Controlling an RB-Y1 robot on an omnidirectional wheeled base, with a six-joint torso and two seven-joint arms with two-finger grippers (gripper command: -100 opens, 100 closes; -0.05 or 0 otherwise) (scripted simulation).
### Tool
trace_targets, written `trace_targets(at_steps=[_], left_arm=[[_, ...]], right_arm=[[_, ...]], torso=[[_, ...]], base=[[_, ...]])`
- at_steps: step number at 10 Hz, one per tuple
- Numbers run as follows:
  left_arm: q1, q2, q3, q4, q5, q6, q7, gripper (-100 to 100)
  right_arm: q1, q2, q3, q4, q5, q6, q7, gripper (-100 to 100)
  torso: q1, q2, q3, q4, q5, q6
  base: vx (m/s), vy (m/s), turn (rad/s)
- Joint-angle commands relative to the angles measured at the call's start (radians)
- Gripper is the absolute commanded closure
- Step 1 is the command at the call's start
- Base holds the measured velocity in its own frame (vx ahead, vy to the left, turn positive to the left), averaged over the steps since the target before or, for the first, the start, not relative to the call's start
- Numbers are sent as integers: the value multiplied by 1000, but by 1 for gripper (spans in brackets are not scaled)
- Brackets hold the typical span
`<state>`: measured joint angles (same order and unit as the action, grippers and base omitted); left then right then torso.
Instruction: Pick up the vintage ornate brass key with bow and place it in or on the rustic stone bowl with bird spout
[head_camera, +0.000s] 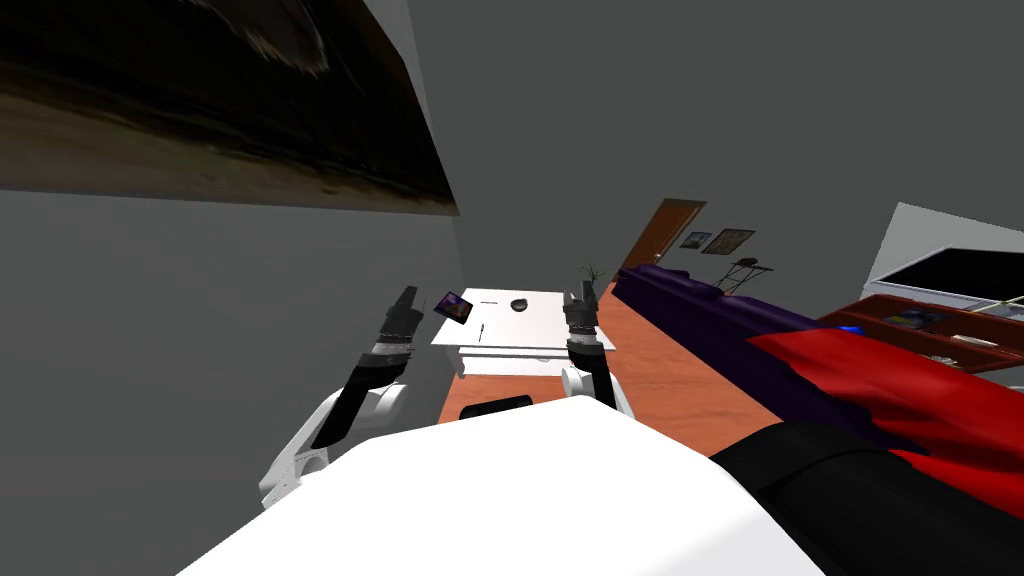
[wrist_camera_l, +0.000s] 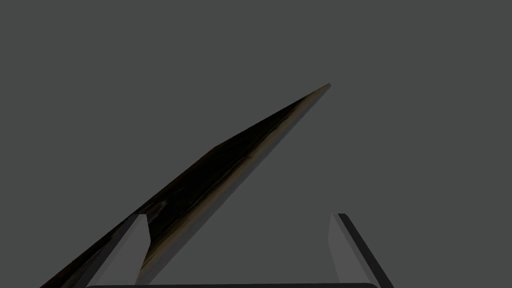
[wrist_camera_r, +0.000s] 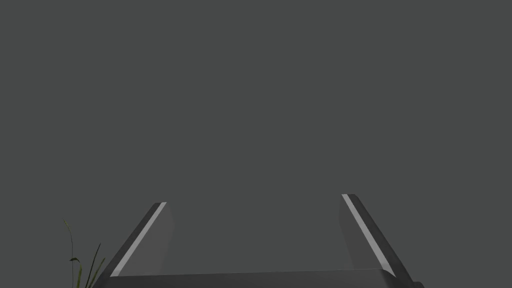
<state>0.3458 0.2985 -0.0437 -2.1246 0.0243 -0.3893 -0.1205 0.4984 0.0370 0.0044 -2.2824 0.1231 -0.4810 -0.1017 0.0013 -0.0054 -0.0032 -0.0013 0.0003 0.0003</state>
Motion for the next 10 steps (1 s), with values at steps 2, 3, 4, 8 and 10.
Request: trace_targets(at_steps=[2,3,4,8,10], left_arm=[[-53,76,-1,82,12,-5,-37,-100],[-72,104,-3,112,16,-5,-50,-100],[-72,104,-3,118,16,-5,-50,-100],[-137,211,-18,249,33,1,-93,-100],[-159,260,-33,315,41,9,-106,-100]], right_arm=[[0,0,0,0,0,0,0,0],[0,0,0,0,0,0,0,0],[0,0,0,0,0,0,0,0],[0,0,0,0,0,0,0,0],[0,0,0,0,0,0,0,0]], torso=[[0,0,0,0,0,0],[0,0,0,0,0,0],[0,1,0,0,0,0],[0,1,1,0,0,0],[0,1,1,0,0,0]], base=[[71,23,-144],[55,26,-163],[37,18,-60],[48,19,-185],[41,32,-240]])
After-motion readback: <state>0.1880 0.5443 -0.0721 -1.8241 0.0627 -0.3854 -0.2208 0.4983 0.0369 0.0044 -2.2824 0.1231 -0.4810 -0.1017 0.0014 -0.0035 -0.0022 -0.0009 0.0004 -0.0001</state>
